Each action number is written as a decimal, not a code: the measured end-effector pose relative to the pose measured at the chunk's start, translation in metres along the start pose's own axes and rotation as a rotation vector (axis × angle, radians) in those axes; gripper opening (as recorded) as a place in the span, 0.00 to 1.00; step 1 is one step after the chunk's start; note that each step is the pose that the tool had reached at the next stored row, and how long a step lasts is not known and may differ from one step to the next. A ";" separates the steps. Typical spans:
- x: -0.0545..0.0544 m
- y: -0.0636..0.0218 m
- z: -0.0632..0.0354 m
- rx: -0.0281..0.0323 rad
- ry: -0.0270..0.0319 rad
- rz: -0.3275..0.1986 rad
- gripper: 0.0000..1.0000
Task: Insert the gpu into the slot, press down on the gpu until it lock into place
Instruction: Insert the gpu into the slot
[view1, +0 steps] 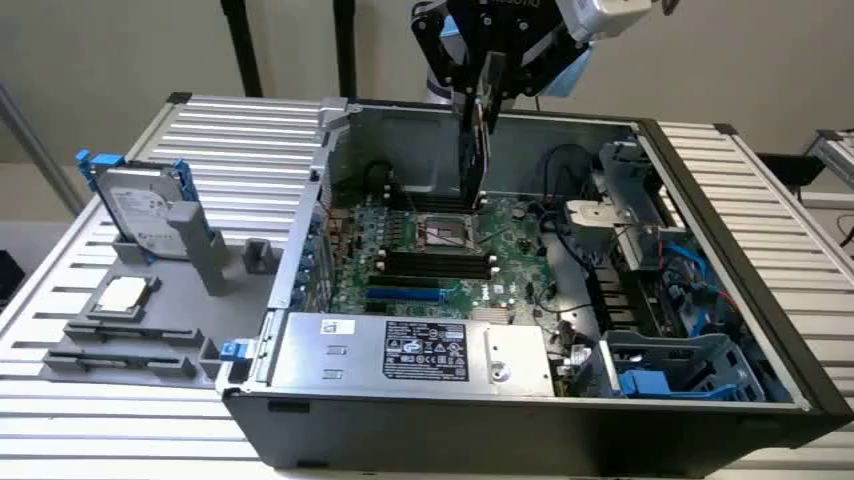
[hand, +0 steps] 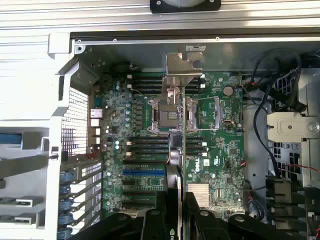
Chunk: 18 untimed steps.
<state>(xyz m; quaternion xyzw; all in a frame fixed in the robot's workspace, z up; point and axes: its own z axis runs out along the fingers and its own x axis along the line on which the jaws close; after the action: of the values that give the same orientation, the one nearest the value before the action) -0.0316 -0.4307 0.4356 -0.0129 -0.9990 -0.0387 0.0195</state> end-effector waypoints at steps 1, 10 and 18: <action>0.000 0.0000 0.0000 0.0000 0.0000 0.000 0.26; 0.000 0.0000 0.0000 0.0000 0.0000 0.000 0.26; 0.000 0.0002 0.0002 0.0032 0.0057 -0.073 0.26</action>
<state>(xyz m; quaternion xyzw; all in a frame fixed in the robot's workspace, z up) -0.0319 -0.4305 0.4354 0.0239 -0.9988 -0.0378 0.0209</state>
